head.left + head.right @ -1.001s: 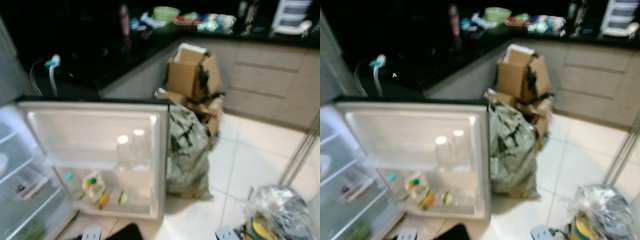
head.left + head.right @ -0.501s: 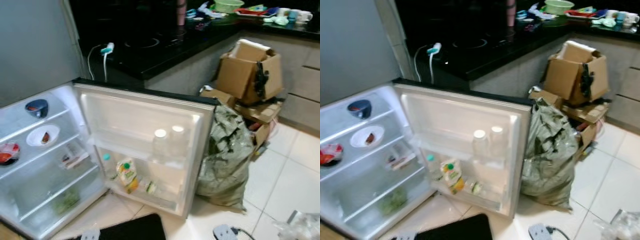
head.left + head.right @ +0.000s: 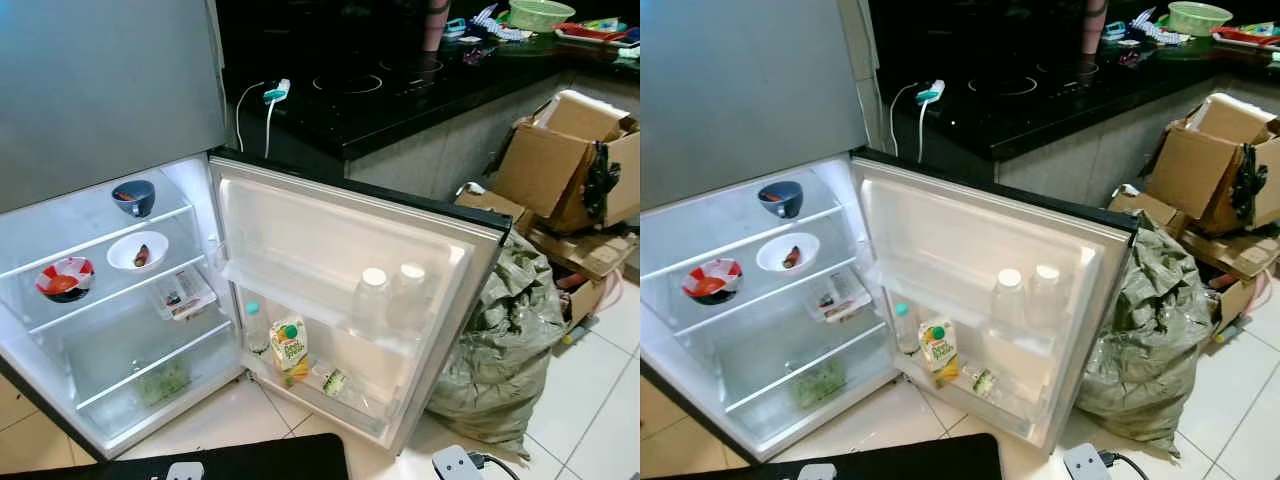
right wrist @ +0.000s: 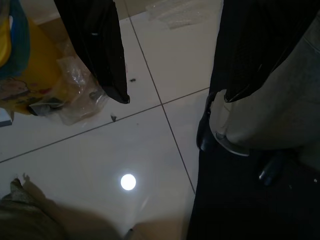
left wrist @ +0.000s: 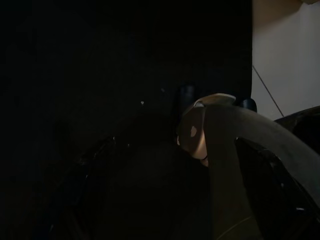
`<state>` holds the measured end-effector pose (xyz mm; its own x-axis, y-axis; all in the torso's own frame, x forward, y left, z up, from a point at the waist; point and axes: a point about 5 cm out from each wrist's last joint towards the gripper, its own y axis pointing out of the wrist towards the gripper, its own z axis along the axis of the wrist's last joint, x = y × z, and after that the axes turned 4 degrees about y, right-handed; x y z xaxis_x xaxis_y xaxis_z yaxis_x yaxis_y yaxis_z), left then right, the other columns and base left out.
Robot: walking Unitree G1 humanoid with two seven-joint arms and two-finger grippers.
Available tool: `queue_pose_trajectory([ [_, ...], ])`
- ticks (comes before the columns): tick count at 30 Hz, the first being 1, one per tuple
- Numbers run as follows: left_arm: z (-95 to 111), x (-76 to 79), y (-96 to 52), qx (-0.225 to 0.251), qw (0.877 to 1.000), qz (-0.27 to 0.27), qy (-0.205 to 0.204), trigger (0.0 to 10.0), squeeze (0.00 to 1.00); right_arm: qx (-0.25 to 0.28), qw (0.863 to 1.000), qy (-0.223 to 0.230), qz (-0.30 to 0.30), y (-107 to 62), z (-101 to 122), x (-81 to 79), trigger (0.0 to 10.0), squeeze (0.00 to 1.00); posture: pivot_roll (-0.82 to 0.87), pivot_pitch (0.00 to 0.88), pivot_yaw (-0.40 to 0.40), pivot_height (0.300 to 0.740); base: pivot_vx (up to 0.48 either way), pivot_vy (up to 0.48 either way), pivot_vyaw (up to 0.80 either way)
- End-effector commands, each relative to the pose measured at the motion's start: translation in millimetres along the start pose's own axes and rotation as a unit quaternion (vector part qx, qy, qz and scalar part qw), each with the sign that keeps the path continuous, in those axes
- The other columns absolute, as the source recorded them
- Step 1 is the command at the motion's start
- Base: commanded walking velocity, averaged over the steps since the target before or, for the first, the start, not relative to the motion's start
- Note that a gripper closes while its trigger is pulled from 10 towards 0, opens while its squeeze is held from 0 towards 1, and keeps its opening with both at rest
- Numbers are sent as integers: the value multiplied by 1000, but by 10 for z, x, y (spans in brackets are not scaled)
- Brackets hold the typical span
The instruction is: Restocking fridge
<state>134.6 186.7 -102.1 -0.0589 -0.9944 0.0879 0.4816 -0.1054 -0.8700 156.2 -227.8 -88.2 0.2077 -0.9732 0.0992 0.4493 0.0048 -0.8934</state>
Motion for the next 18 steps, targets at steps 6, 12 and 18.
queue_pose_trajectory([
  [6, -34, 12, -2, -6, 1000, 0, -9, 10000, 0, -10, 1000, 7, -3, -4, -51, -4, 10000, 0, -54, 3, -3, 740, 0, -198, 0],
  [12, -42, 8, -4, -8, 1000, 0, -10, 10000, 0, -12, 1000, 5, -2, -4, -66, -13, 10000, 0, -52, 4, -3, 740, 0, 0, 0],
  [18, -46, 20, -4, -7, 1000, -5, -8, 10000, 0, -15, 1000, 3, 2, -4, -79, -25, 10000, 0, -51, 5, -4, 740, 0, -49, 0],
])
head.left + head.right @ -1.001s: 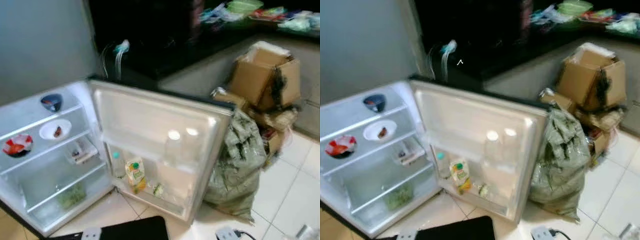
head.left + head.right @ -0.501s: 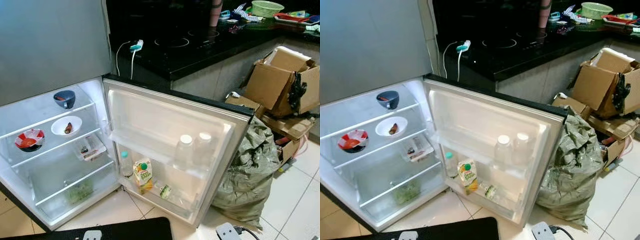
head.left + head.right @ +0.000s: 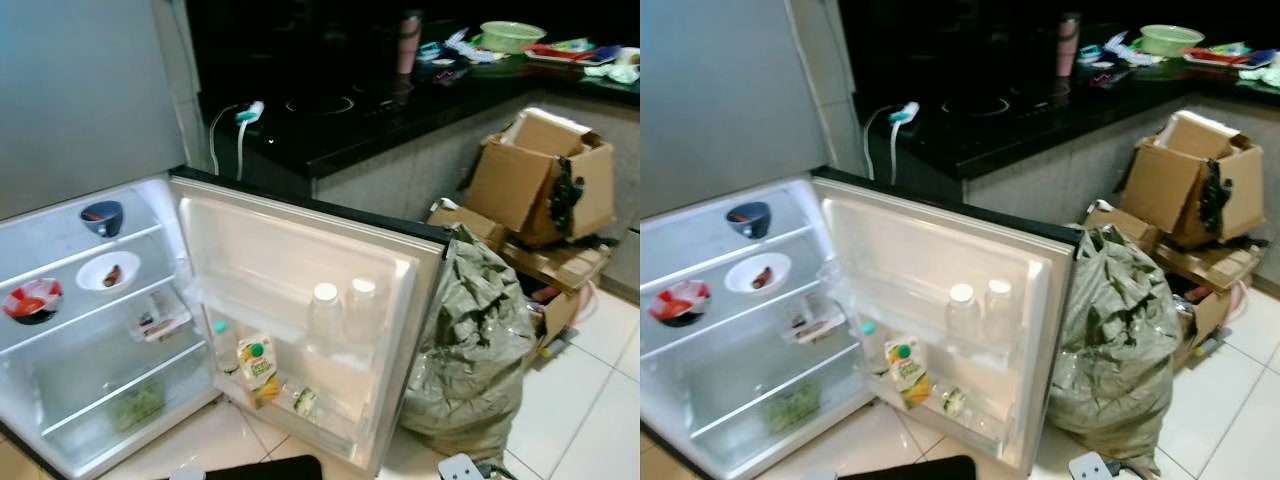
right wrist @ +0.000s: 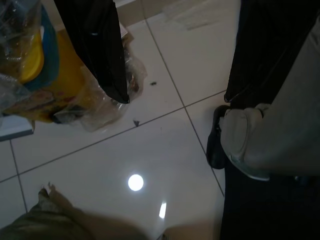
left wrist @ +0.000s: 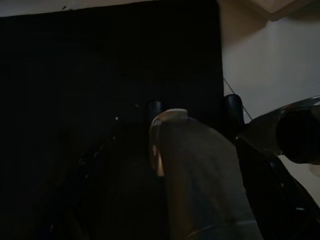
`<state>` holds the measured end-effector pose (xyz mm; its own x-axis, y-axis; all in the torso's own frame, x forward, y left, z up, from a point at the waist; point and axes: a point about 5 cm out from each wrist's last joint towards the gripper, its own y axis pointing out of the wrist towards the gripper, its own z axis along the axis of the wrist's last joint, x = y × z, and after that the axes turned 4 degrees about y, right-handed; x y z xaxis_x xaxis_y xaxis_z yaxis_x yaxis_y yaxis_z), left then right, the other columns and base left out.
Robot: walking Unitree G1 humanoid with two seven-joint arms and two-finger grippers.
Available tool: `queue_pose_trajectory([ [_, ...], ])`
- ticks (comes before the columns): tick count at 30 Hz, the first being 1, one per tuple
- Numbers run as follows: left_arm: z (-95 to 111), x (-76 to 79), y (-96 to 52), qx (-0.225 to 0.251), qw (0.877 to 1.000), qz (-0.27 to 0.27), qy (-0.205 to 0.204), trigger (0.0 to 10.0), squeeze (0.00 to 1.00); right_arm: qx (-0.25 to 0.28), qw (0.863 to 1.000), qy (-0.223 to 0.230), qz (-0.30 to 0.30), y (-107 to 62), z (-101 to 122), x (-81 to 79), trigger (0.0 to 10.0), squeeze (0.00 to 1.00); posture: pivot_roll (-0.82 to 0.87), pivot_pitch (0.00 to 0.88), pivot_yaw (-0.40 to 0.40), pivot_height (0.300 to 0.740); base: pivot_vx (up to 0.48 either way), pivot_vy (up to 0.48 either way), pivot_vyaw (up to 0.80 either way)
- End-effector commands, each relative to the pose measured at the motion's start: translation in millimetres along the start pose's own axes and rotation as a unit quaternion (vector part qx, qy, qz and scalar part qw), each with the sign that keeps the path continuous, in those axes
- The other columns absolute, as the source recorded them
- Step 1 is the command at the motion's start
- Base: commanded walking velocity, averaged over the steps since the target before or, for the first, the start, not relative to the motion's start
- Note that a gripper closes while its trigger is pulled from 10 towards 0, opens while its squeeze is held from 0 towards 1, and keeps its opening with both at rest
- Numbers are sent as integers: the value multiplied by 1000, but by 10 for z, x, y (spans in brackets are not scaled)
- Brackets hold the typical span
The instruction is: Restocking fridge
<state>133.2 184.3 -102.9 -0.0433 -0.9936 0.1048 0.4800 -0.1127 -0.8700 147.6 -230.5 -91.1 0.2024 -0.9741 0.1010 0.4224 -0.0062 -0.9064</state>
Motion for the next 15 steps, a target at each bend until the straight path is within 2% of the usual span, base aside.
queue_pose_trajectory([
  [1, -30, -5, -6, -6, 1000, -2, 3, 10000, 0, 1, 1000, 1, 4, 8, 15, -30, 10000, 0, -51, 5, -4, 740, 0, -292, 0],
  [9, -47, 14, -5, -10, 1000, -6, 6, 10000, 0, 0, 1000, 5, -5, -1, 13, 19, 10000, 0, -51, 7, -8, 740, 0, -474, 0],
  [15, -23, 19, 0, 1, 1000, -1, -13, 10000, 0, -2, 1000, 9, -15, -12, 7, 74, 10000, 0, -49, 8, -10, 740, 0, -44, 0],
])
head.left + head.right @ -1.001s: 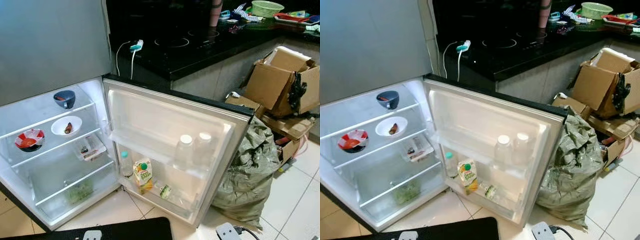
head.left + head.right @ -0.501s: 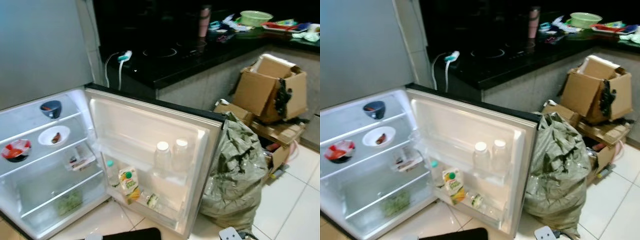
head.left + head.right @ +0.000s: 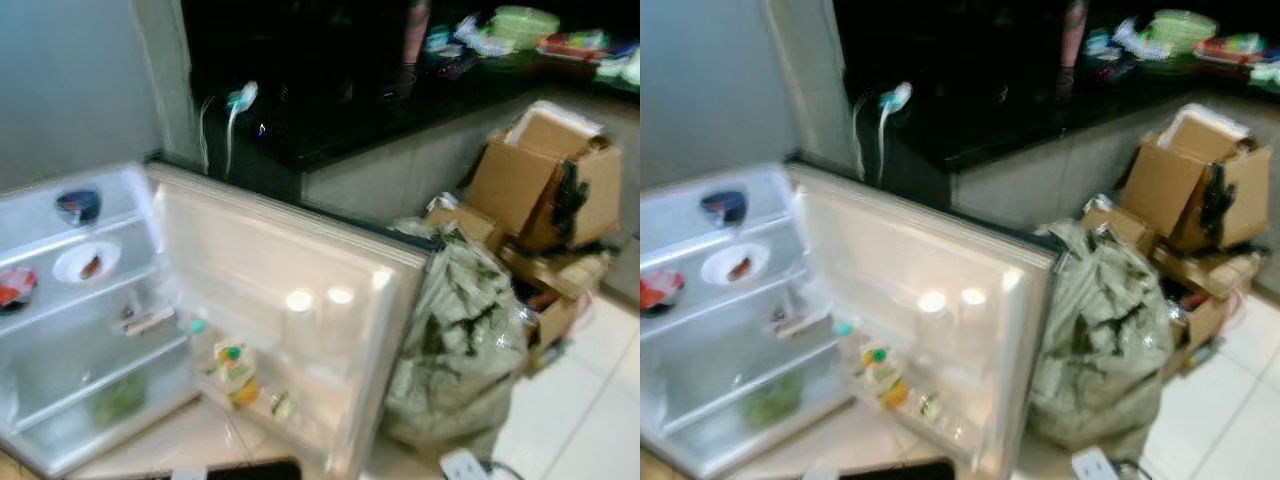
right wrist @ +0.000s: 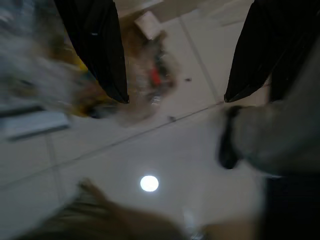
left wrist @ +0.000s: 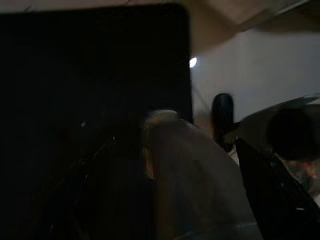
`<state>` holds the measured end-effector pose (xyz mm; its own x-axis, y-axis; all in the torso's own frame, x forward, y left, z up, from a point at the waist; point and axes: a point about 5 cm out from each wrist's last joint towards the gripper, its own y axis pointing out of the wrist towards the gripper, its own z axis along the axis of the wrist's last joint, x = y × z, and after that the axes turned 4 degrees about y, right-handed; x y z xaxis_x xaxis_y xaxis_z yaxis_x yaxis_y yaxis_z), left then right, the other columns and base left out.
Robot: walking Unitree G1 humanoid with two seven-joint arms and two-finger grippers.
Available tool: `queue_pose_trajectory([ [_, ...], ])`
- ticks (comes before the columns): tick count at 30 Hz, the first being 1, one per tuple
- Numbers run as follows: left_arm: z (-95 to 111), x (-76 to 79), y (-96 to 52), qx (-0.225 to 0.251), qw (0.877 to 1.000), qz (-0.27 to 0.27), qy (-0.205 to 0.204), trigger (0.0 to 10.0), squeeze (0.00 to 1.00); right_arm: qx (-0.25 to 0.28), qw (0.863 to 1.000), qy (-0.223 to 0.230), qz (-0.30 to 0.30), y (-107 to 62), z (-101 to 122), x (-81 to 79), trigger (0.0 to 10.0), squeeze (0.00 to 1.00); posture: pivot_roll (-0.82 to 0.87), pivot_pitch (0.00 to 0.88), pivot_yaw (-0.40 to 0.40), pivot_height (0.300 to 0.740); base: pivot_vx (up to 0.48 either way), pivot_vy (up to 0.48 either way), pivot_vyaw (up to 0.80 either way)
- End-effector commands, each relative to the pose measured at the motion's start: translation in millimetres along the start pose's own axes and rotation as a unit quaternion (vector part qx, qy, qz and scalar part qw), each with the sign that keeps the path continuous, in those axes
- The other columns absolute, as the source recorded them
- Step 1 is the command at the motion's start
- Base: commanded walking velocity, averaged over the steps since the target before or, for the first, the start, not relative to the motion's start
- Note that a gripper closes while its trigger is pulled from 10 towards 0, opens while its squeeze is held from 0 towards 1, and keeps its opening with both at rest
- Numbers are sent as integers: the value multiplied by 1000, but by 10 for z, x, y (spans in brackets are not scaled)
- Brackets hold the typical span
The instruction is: Restocking fridge
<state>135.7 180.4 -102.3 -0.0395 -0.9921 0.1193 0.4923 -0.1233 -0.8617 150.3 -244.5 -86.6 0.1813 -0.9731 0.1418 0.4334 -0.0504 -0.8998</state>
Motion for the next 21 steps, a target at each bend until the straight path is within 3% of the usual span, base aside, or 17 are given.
queue_pose_trajectory([
  [1, -51, -22, -13, -8, 1000, 5, -8, 10000, 0, -3, 1000, 9, 8, 13, -3, -70, 10000, 0, -49, 8, -10, 740, 0, 0, 0],
  [6, -63, -25, -16, -9, 1000, 6, -9, 10000, 0, 15, 999, 35, -9, 7, 66, 10, 10000, 0, -47, 10, -12, 740, 0, 0, 0],
  [9, -63, -27, -17, -9, 1000, 6, -9, 10000, 0, 45, 996, 71, -30, -8, 187, 129, 10000, 0, -45, 11, -11, 740, 0, 0, 0],
  [10, -65, -28, -18, -9, 1000, 6, -8, 10000, 0, 83, 988, 115, -60, -46, 327, 311, 10000, 0, -47, 12, -10, 740, 0, 0, 0],
  [11, -65, -28, -18, -9, 1000, 6, -8, 10000, 0, 83, 988, 115, -60, -46, 327, 311, 10000, 0, -47, 12, -10, 740, 0, 0, 0],
  [16, -82, -40, -24, -12, 1000, 7, -6, 10000, 0, 213, 944, 228, -105, -253, 737, 844, 10000, 0, -48, 14, -9, 740, 0, 0, 0],
  [20, -81, -39, -24, -11, 1000, 7, -5, 10000, 0, 283, 918, 266, -84, -381, 974, 1037, 10000, 0, -52, 17, -10, 740, 0, 0, 0],
  [21, -81, -39, -24, -11, 1000, 7, -5, 10000, 0, 283, 918, 266, -84, -381, 974, 1037, 10000, 0, -52, 17, -10, 740, 0, 0, 0],
])
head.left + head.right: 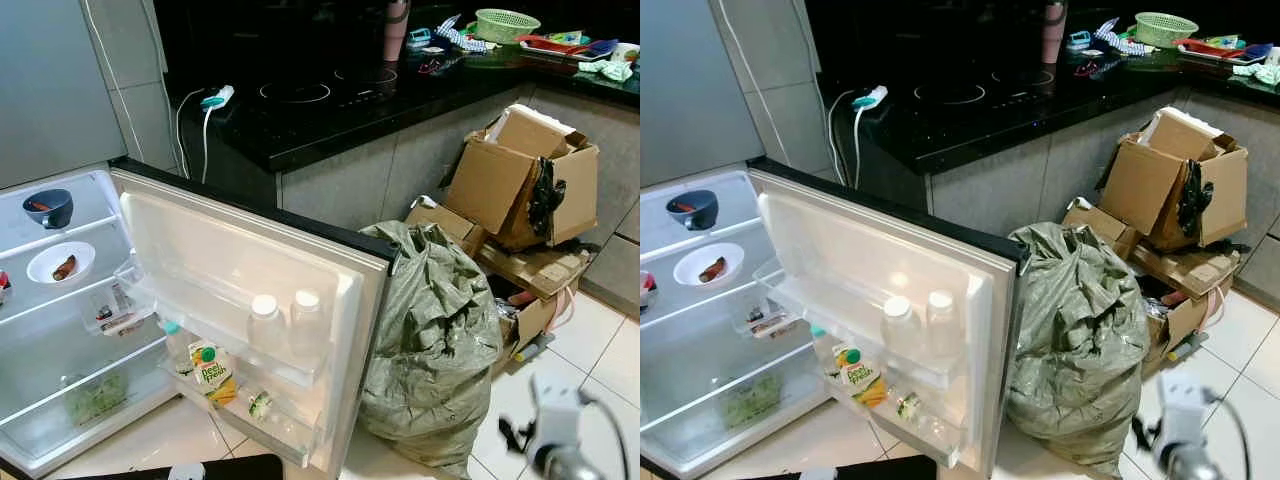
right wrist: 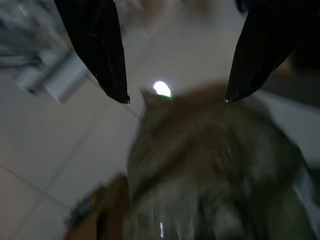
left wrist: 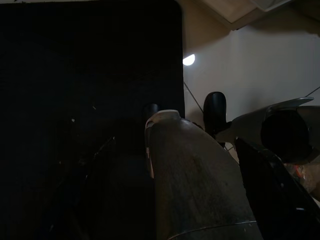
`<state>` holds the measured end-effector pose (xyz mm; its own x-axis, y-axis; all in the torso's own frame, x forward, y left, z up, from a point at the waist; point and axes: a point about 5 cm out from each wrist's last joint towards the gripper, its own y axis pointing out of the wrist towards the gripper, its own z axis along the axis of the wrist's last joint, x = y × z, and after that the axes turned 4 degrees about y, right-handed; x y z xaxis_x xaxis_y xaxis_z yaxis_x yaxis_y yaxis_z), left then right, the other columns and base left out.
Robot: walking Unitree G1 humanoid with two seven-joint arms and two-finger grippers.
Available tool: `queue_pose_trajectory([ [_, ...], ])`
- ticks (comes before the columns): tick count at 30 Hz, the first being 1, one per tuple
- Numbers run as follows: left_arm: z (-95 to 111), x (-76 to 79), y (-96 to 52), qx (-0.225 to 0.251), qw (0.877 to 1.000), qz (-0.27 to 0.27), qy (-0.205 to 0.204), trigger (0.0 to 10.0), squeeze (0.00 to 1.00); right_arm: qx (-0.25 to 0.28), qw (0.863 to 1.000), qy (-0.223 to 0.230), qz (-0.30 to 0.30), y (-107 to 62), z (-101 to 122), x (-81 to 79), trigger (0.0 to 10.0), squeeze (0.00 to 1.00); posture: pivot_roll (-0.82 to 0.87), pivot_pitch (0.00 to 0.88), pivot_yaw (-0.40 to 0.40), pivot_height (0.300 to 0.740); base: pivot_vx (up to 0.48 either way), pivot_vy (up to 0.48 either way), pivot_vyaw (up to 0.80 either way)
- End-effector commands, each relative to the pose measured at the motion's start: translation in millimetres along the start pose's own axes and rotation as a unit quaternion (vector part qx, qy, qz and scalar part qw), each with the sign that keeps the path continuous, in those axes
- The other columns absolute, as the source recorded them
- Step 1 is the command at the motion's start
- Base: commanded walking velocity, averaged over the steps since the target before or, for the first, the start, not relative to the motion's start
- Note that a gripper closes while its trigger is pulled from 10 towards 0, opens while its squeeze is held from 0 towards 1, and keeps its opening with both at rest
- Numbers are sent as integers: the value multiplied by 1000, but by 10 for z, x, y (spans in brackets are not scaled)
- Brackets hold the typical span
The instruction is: Restocking fridge
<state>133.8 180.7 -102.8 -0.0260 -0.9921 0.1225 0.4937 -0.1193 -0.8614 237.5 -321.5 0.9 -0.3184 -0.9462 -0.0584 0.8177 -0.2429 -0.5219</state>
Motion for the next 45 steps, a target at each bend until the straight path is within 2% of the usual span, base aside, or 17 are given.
queue_pose_trajectory([
  [1, -61, -36, -19, -12, 1000, 5, 1, 10000, 0, 25, 999, 32, 20, 13, 99, -5, 10000, 0, -52, 17, -10, 740, 0, 0, 0],
  [3, -61, -36, -19, -12, 1000, 5, 1, 10000, 0, 25, 999, 32, 20, 13, 99, -5, 10000, 0, -52, 17, -10, 740, 0, 0, 0],
  [8, -62, -17, -15, -12, 1000, 2, 2, 10000, 0, 92, 988, 66, 103, 75, 485, -127, 10000, 0, -57, 17, -8, 740, 0, 0, 0],
  [14, -61, -17, -14, -12, 1000, 1, 4, 10000, 0, 111, 981, 59, 150, 92, 595, -242, 10000, 0, -54, 16, -9, 740, 0, 0, 181],
  [16, -56, -21, -14, -12, 1000, 1, 7, 10000, 0, 119, 964, 48, 234, 92, 666, -422, 10000, 0, -51, 17, -7, 740, 0, 0, 772],
  [18, -56, -21, -14, -12, 1000, 1, 7, 10000, 0, 119, 964, 48, 234, 92, 666, -422, 10000, 0, -51, 17, -7, 740, 0, 0, 763],
  [22, -66, -30, -19, -14, 1000, 1, 10, 10000, 0, 104, 946, 24, 306, 67, 653, -539, 10000, 0, -53, 19, -5, 740, 0, 0, 753],
  [25, -70, -31, -20, -15, 1000, 1, 10, 10000, 0, 104, 942, 19, 318, 62, 661, -554, 10000, 0, -53, 19, -5, 740, 0, 0, 685],
  [33, -95, -16, -21, -18, 1000, 0, 11, 10000, 0, 94, 923, 13, 372, 36, 686, -611, 10000, 0, -54, 20, -7, 740, 0, 0, 0],
  [35, -95, -12, -20, -18, 1000, -1, 13, 10000, 0, 74, 900, 6, 430, -4, 635, -697, 10000, 0, -53, 21, -7, 740, 0, 0, 0],
  [36, -95, -12, -20, -18, 1000, -1, 13, 10000, 0, 74, 900, 6, 430, -4, 635, -697, 10000, 0, -53, 21, -7, 740, 0, 0, 0],
  [37, -95, -11, -20, -19, 1000, -1, 13, 10000, 0, 55, 879, 0, 474, -39, 590, -773, 10000, 0, -54, 22, -6, 740, 0, 0, 0],
  [38, -95, -11, -20, -19, 1000, -1, 13, 10000, 0, 55, 879, 0, 474, -39, 590, -773, 10000, 0, -54, 22, -6, 740, 0, 0, 0],
  [40, -96, -12, -21, -19, 1000, -2, 15, 10000, 0, 32, 849, -12, 527, -92, 537, -865, 10000, 0, -54, 22, -5, 740, 0, 0, 0],
  [42, -95, -14, -21, -19, 1000, -2, 16, 10000, 0, 9, 809, -24, 587, -171, 483, -982, 10000, 0, -54, 22, -6, 740, 0, 0, 0],
  [43, -95, -14, -21, -19, 1000, -2, 16, 10000, 0, 9, 809, -24, 587, -171, 483, -982, 10000, 0, -54, 22, -6, 740, 0, 0, 0],
  [45, -95, -15, -21, -20, 1000, -2, 16, 10000, 0, -8, 771, -30, 636, -259, 449, -1104, 10000, 0, -54, 22, -5, 740, 0, 0, 0],
])
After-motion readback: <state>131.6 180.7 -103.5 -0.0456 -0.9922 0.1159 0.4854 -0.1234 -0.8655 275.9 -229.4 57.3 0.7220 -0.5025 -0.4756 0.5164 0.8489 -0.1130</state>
